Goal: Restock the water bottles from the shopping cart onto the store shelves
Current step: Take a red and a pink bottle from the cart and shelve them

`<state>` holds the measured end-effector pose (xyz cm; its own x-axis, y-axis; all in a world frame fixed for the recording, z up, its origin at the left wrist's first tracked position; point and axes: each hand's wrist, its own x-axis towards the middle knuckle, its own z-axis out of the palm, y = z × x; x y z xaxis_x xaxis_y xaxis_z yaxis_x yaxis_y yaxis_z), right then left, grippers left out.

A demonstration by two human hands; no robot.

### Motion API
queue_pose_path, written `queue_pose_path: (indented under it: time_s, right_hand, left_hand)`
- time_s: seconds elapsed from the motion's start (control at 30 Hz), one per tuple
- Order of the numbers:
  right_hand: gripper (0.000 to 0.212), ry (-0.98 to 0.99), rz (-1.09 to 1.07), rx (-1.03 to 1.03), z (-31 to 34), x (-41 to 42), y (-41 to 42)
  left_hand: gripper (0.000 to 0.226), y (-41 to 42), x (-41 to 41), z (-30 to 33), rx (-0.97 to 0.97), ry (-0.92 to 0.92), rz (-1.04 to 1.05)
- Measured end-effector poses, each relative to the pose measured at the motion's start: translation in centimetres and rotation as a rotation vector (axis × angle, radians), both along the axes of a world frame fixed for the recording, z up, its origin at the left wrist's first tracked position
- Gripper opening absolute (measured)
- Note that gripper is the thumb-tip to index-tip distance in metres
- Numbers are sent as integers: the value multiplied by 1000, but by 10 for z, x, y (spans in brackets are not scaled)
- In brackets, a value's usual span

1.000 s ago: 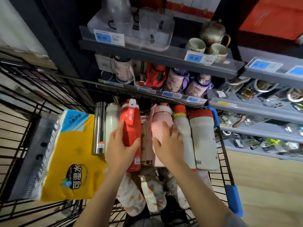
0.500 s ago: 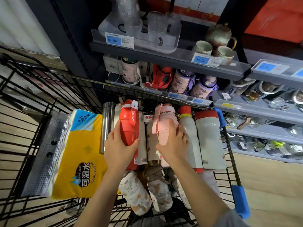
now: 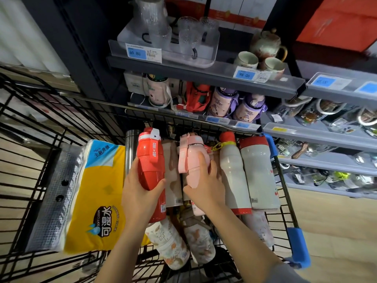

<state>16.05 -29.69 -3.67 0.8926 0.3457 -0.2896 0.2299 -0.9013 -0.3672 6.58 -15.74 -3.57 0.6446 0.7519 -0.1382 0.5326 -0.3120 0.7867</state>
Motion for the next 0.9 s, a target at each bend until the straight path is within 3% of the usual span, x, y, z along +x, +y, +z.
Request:
queue_pose_path:
  time_s: [0.1,0.23,0.47,0.67,0.9]
  right_hand:
    - [101,0,-1,-13,0,-3,3]
    - [99,63,-17,119,9,3,-7]
    - [99,-128,-36,380,79,18,-61]
    - [93,-473,-102,628,158,46,-179]
    - [86,-787,-173,917,241,86,-381]
  left_hand:
    - [89,-3,-8,8,-16,-77,-4]
    - [88,-10,-12,21,-2,-133,2]
    - [88,-54,21,71,89,-353,-16]
    - [91,-155,69,138,151,-546,-140]
    - [90,-334,139,219,238,-794,-253]
